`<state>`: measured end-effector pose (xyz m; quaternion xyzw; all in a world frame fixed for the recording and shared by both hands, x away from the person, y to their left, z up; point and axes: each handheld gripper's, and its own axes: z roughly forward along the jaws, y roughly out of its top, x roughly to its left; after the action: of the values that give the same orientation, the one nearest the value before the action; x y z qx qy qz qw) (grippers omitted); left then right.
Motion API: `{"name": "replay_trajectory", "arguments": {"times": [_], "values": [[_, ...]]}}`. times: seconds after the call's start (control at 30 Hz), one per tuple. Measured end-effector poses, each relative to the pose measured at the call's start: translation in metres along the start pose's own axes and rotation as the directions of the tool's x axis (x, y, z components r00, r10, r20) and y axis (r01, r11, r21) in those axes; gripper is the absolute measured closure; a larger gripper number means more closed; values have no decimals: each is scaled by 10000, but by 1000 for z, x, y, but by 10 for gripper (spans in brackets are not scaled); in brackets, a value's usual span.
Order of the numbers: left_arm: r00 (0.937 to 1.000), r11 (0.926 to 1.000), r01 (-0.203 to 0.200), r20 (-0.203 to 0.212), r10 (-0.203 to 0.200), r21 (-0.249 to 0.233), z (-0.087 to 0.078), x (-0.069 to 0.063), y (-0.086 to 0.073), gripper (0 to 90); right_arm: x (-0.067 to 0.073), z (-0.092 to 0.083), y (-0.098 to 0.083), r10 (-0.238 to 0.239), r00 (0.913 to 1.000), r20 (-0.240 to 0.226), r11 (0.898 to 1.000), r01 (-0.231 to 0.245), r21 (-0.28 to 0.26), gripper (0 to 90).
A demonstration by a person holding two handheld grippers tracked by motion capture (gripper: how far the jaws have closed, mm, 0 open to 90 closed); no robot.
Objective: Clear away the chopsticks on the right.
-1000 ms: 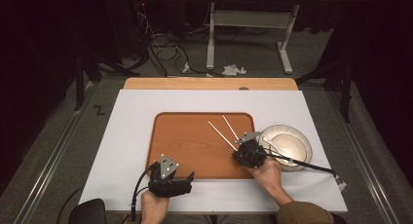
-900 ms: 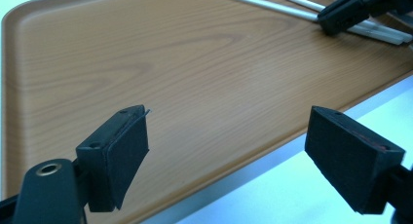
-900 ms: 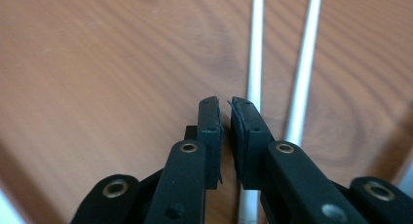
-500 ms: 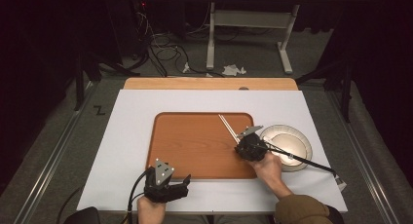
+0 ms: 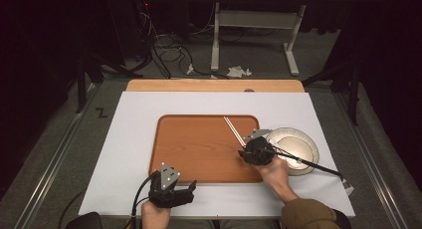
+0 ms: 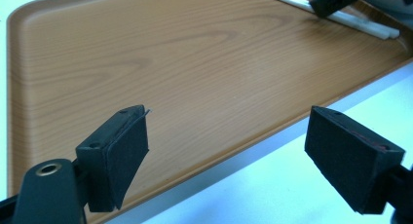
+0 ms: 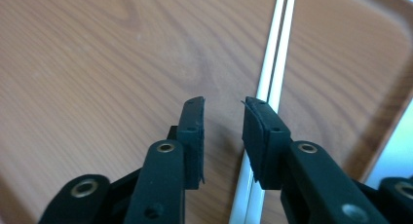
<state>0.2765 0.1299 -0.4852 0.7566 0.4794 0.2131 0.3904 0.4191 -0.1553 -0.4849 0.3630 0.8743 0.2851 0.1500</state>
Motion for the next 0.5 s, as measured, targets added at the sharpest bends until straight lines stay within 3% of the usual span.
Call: {"name": "replay_trajectory", "arguments": {"times": [0.33, 0.4, 0.5], "values": [[9994, 9998, -192, 283, 194, -72, 5, -2, 6, 163, 3, -24, -6, -113, 9996, -271, 9980, 96, -629, 628], [9984, 9993, -374, 419, 376, -42, 9, -3, 9, 163, 3, -32, -9, 42, 9989, -470, 9965, -81, -834, 620], [9968, 9987, -503, 618, 506, -62, 13, -5, 12, 163, 5, -42, -13, 38, 9994, -353, 9948, -74, -1020, 619]]}}
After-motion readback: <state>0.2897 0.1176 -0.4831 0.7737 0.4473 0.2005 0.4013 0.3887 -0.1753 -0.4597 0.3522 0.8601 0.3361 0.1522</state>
